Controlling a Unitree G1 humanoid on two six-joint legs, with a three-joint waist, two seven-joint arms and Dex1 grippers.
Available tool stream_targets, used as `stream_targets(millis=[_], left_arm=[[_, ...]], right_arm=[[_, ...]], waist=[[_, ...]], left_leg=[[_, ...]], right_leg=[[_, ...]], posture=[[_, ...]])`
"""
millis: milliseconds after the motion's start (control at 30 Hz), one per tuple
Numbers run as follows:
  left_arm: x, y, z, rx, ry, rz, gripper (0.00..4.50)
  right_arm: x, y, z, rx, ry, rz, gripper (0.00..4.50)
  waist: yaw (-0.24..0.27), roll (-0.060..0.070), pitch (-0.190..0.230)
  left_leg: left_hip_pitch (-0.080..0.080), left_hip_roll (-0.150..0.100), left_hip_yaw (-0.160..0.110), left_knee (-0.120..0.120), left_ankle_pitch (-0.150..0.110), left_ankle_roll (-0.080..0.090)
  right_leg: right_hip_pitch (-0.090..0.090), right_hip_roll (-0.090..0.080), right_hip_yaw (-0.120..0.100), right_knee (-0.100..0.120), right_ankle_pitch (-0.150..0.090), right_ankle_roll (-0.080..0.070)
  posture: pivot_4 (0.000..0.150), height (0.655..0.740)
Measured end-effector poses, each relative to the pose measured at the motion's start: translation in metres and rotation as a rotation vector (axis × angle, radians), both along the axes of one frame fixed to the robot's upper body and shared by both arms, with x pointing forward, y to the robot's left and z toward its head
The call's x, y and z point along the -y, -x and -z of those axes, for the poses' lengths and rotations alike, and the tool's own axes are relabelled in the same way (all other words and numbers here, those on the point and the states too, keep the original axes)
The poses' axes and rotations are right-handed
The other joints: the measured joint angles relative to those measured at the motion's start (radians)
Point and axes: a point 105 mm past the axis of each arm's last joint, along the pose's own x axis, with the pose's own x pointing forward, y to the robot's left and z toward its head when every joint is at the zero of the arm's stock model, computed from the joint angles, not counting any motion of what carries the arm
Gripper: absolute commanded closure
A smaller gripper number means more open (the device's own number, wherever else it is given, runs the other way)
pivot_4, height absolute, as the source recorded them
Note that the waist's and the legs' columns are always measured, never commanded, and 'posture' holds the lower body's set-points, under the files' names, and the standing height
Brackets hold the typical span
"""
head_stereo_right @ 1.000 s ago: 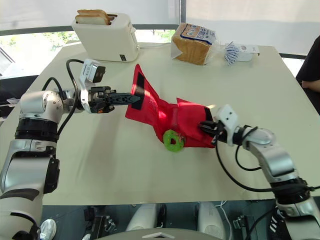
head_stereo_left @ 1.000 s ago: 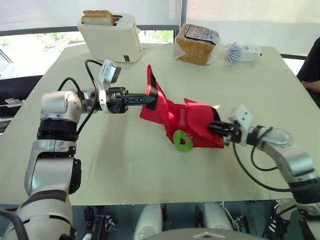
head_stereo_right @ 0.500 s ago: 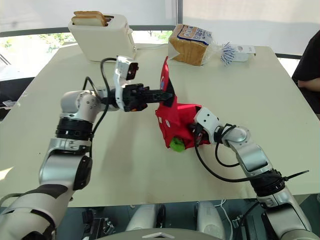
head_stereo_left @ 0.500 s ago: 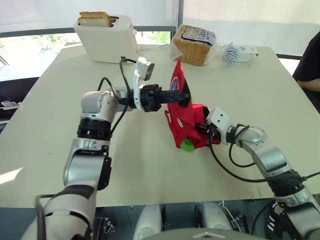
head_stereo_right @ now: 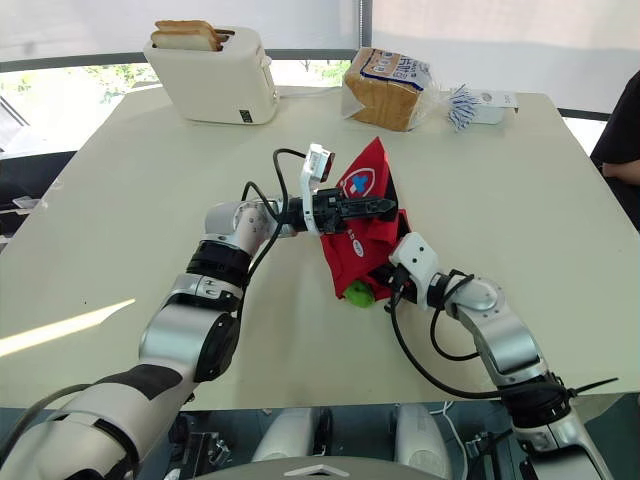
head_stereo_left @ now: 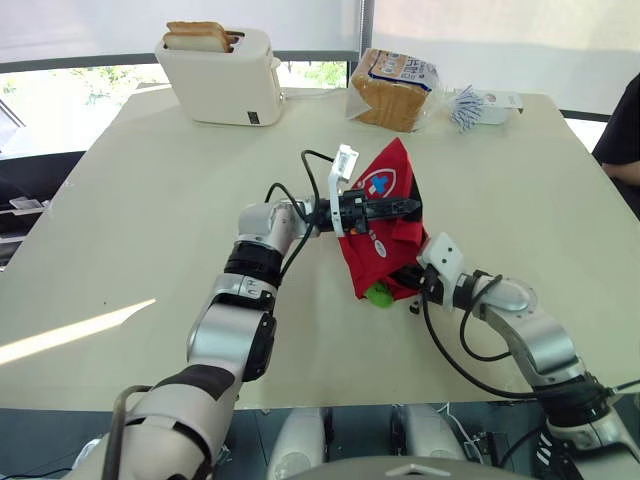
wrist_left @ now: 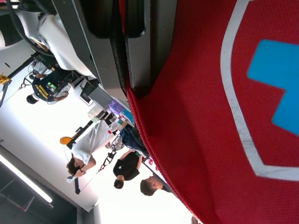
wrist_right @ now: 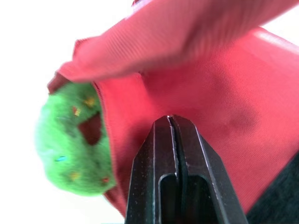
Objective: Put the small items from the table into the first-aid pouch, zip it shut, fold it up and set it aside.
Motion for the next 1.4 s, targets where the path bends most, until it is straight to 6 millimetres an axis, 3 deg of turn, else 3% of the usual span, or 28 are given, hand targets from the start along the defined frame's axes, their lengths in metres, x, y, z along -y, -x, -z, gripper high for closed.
stream_targets(millis=[133,233,267,367,467,500,533,600,900,1000,1300,1400], left_arm=[[0.001,0.000,0.001,-0.006,0.002,0.003,4.50],[0.001,0.004,0.004,-0.020,-0.003,0.017,4.50],[0.000,0.005,0.008,-0.034,-0.010,0.019,4.50],[0.003,0.007,0.016,-0.053,-0.036,0.022,4.50],[0.011,0.008,0.026,-0.052,-0.079,0.025,4.50],[0.013,0.009,0.029,-0.054,-0.091,0.026,4.50],[0.016,0.009,0.034,-0.051,-0.111,0.024,4.50],[0.020,0.009,0.037,-0.049,-0.122,0.020,4.50],[0.029,0.006,0.056,-0.031,-0.200,-0.003,4.50],[0.029,0.006,0.057,-0.037,-0.207,-0.002,3.69],[0.034,0.015,0.057,-0.049,-0.197,0.069,0.12],[0.036,0.017,0.056,-0.039,-0.197,0.080,0.04]], right_arm=[[0.021,0.023,-0.020,0.067,-0.026,-0.011,4.46],[0.052,0.038,-0.028,0.078,-0.012,0.032,4.46],[0.070,0.042,-0.033,0.080,-0.003,0.067,4.24],[0.097,0.049,-0.048,0.099,-0.016,0.118,3.32],[0.121,0.061,-0.063,0.119,0.008,0.141,1.81],[0.126,0.063,-0.067,0.127,0.013,0.152,1.60],[0.132,0.066,-0.071,0.134,0.015,0.161,0.90],[0.135,0.068,-0.072,0.131,0.020,0.164,0.11],[0.143,0.069,-0.067,0.121,0.022,0.178,0.11],[0.144,0.069,-0.066,0.125,0.024,0.180,0.00],[0.145,0.066,-0.065,0.125,0.018,0.186,0.00],[0.143,0.066,-0.064,0.128,0.018,0.180,0.00]], waist=[[0.002,0.000,0.000],[0.003,0.000,0.000],[0.002,0.000,0.000],[0.003,0.000,0.000],[0.005,0.000,0.000],[0.005,0.000,0.000],[0.005,0.000,0.000],[0.005,0.001,0.000],[0.009,0.002,-0.001],[0.011,0.002,-0.001],[0.017,0.004,-0.003],[0.023,0.006,-0.004]], left_leg=[[-0.001,0.000,0.000,0.000,0.000,0.000],[0.000,0.000,-0.001,0.000,-0.002,0.004],[0.000,0.000,0.000,0.000,-0.002,0.004],[0.000,0.000,-0.001,0.000,-0.003,0.005],[0.000,0.000,-0.001,0.000,-0.003,0.005],[0.000,0.000,-0.001,0.000,-0.003,0.005],[0.000,0.000,-0.001,0.000,-0.003,0.005],[0.000,0.000,-0.001,0.000,-0.003,0.005],[0.000,0.000,0.000,0.000,-0.003,0.005],[0.001,0.000,0.000,0.000,-0.003,0.005],[0.003,0.000,0.000,0.000,-0.003,0.005],[0.004,0.000,-0.001,0.001,-0.003,0.005]], right_leg=[[0.000,0.000,0.000,-0.001,0.000,0.000],[0.001,0.000,-0.001,-0.001,0.000,0.000],[0.001,0.000,-0.001,-0.001,0.000,0.000],[0.001,0.000,-0.001,-0.001,0.000,0.000],[0.002,0.000,-0.001,-0.001,0.000,0.000],[0.002,0.000,-0.001,-0.001,0.000,0.000],[0.002,0.000,-0.001,-0.001,0.000,0.000],[0.002,0.000,-0.001,-0.001,0.000,0.000],[0.002,0.000,0.000,-0.001,0.000,0.000],[0.002,0.000,0.000,-0.001,0.000,0.000],[0.004,0.000,0.000,-0.001,0.000,0.000],[0.006,0.000,-0.001,-0.002,0.000,0.000]], posture=[[0.150,0.7400],[0.150,0.7400],[0.150,0.7400],[0.150,0.7400],[0.150,0.7400],[0.150,0.7400],[0.150,0.7400],[0.150,0.7400],[0.150,0.7400],[0.150,0.7400],[0.150,0.7400],[0.150,0.7400]])
